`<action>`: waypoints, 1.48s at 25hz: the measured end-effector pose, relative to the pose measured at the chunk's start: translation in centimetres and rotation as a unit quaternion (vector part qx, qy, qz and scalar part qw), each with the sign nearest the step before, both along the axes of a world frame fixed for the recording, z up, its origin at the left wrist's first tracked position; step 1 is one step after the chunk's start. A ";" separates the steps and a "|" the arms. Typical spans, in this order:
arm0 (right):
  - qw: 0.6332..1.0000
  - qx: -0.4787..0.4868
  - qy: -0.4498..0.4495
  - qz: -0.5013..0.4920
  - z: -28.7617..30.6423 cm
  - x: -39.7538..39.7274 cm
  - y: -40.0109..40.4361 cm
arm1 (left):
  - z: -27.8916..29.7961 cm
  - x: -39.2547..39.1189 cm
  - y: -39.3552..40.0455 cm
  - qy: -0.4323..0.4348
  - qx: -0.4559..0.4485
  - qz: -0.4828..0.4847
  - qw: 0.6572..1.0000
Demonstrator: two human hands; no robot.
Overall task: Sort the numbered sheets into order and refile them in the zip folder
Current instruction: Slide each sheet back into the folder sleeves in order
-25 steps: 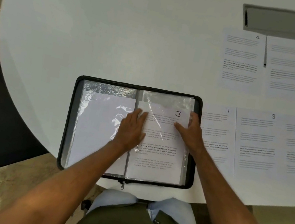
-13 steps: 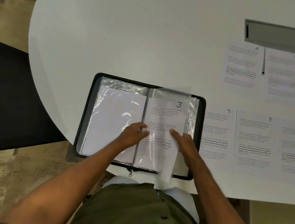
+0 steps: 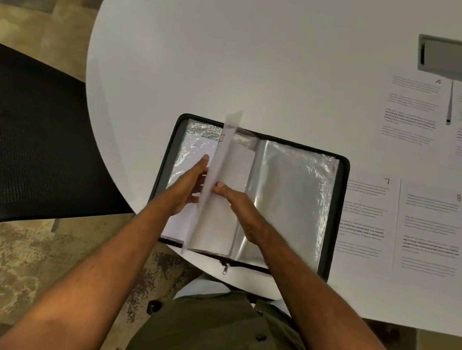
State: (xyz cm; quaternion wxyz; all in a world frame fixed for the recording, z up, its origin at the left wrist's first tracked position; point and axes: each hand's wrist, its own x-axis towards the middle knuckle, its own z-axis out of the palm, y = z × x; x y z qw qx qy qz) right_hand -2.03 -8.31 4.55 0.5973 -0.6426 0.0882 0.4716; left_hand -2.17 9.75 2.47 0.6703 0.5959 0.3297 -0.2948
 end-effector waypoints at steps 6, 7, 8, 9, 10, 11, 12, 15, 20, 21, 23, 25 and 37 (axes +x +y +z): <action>0.994 -0.001 -0.015 0.111 -3.5 -1.1 2.3 | -1.0 -1.9 3.1 0.014 0.042 0.031 0.999; 0.993 -0.004 -0.019 0.119 -4.0 -1.2 2.4 | -1.2 -2.3 3.1 0.024 0.084 0.019 0.996; 0.992 -0.009 -0.025 0.126 -4.7 -1.3 2.4 | -1.4 -2.5 3.0 0.026 0.142 0.003 0.990; 0.991 -0.012 -0.029 0.133 -5.1 -1.4 2.3 | -1.9 -2.7 3.1 0.025 0.207 -0.018 0.978; 0.990 -0.015 -0.033 0.139 -5.5 -1.4 2.3 | -2.6 -3.1 3.2 0.019 0.258 -0.035 0.965; 0.989 -0.017 -0.035 0.144 -5.8 -1.4 2.3 | -3.2 -3.5 3.3 0.014 0.295 -0.043 0.955; 0.989 -0.017 -0.035 0.146 -6.0 -1.4 2.3 | -3.8 -3.8 3.4 0.012 0.320 -0.048 0.946; 0.988 -0.021 -0.043 0.148 -6.8 -1.2 2.1 | -4.9 -4.3 3.3 0.010 0.386 -0.047 0.921; 0.991 -0.035 -0.066 0.110 -6.9 -0.5 0.5 | -5.3 -5.1 1.5 0.012 0.491 -0.147 0.858; 0.992 -0.041 -0.075 0.098 -6.8 -0.3 -0.2 | -5.5 -5.2 1.1 0.006 0.510 -0.180 0.841; 0.991 -0.061 -0.099 0.070 -6.5 0.0 -2.1 | -5.7 -5.1 0.0 -0.018 0.519 -0.244 0.819; 0.987 -0.095 -0.126 0.045 -6.2 0.3 -4.8 | -5.8 -4.3 -1.8 -0.065 0.504 -0.314 0.802; 0.938 -0.269 -0.220 -0.006 -6.5 4.3 -22.0 | -5.3 5.7 -18.6 -0.235 0.431 -0.430 0.758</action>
